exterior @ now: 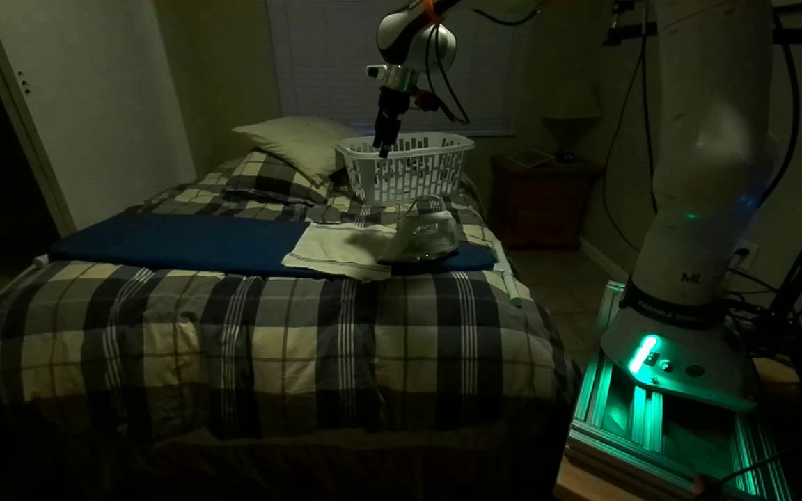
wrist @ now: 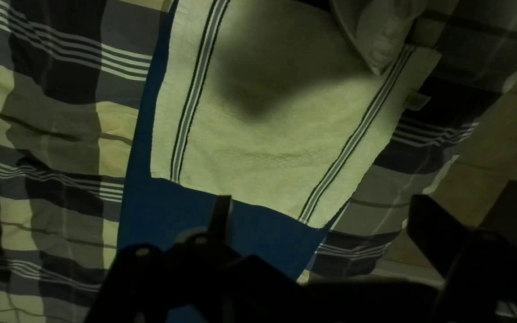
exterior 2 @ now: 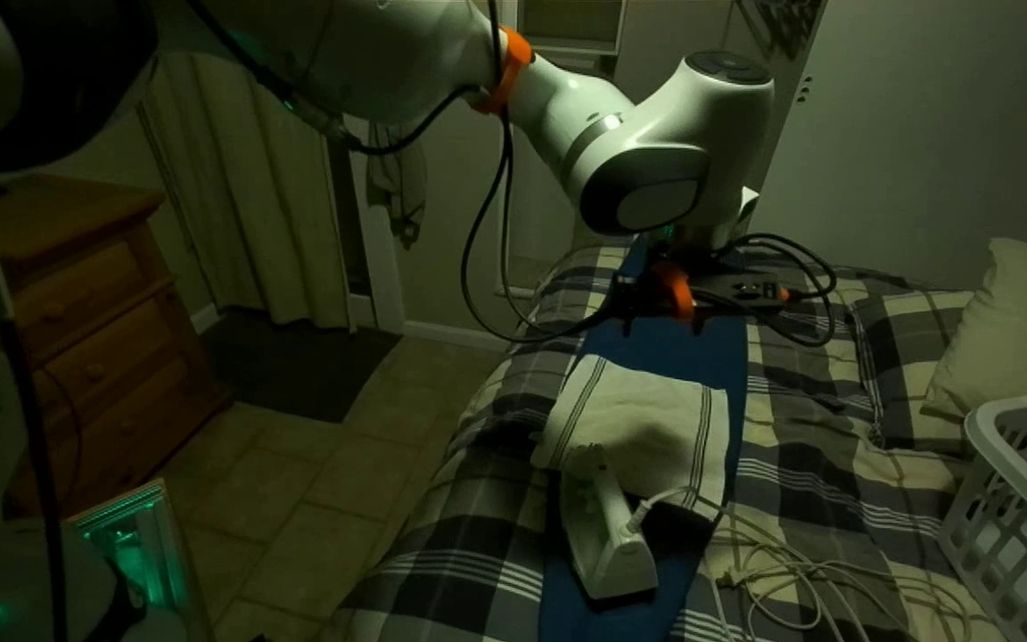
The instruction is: Use the pressing iron to straighten the towel
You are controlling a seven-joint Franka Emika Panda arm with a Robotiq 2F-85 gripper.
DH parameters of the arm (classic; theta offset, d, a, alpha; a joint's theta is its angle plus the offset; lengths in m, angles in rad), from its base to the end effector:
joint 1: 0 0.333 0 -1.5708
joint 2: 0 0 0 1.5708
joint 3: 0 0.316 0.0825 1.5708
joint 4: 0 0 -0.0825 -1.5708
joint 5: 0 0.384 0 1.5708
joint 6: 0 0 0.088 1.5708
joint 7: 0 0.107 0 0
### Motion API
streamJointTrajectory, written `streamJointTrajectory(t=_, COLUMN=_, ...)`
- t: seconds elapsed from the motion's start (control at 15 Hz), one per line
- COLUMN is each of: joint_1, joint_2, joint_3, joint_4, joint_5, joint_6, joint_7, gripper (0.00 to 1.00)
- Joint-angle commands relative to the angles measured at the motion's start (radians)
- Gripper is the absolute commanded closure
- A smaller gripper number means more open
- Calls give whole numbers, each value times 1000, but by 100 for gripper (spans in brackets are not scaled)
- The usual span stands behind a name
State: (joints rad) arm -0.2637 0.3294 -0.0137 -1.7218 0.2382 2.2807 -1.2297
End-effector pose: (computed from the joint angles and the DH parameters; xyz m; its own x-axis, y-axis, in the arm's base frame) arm 0.6455 -0.1771 0.4174 0.6459 0.7163 0.2640 0.7118 -0.6901 0.1311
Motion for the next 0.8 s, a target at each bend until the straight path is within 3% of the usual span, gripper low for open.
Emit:
streamJointTrajectory(t=0.0, joint_1=27, joint_2=-81, joint_3=-12, joint_4=-110, joint_5=-4, joint_6=63, joint_7=80, gripper=0)
streamJointTrajectory(t=0.73, joint_1=32, joint_2=-85, joint_3=-12, joint_4=-109, joint_5=1, joint_6=22, joint_7=86, gripper=0)
